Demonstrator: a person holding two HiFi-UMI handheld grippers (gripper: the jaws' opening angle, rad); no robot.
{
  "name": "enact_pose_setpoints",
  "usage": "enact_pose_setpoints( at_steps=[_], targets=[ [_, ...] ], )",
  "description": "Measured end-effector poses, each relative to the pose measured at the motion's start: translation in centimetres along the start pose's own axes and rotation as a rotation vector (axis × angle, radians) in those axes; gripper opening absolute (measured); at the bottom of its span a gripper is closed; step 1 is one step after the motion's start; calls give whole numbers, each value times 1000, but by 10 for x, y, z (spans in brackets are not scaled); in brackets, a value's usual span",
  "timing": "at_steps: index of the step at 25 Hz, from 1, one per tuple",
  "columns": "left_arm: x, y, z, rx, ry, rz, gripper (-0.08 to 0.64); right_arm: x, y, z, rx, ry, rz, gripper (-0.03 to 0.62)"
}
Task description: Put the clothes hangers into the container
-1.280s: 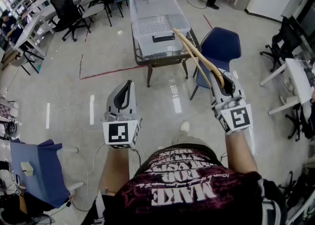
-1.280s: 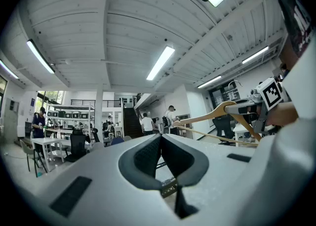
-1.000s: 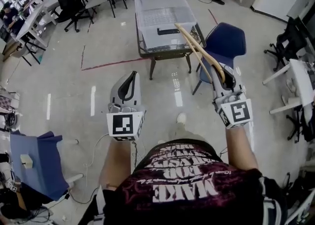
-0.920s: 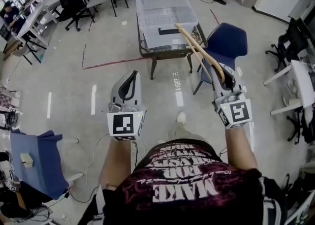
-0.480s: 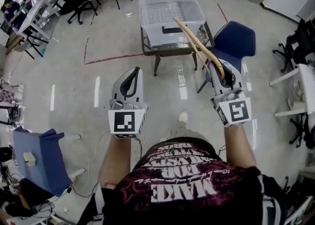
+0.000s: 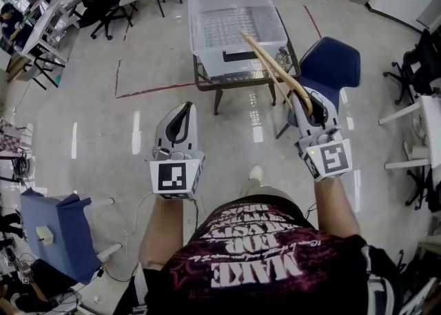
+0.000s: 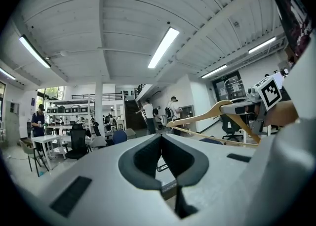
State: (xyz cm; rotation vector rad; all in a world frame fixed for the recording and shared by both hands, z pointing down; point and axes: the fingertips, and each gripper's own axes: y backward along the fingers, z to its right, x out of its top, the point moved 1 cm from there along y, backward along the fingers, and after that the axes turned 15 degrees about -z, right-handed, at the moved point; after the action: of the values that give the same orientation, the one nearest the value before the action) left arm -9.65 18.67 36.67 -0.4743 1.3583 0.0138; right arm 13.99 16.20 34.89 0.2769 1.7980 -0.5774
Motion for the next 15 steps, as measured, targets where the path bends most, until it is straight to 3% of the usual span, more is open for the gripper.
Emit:
enact_pose_setpoints(
  at_steps=[15],
  targets=[
    [56,-84,17,34,-27,23,6,11,-37,94,27,-16,45,60]
  ],
)
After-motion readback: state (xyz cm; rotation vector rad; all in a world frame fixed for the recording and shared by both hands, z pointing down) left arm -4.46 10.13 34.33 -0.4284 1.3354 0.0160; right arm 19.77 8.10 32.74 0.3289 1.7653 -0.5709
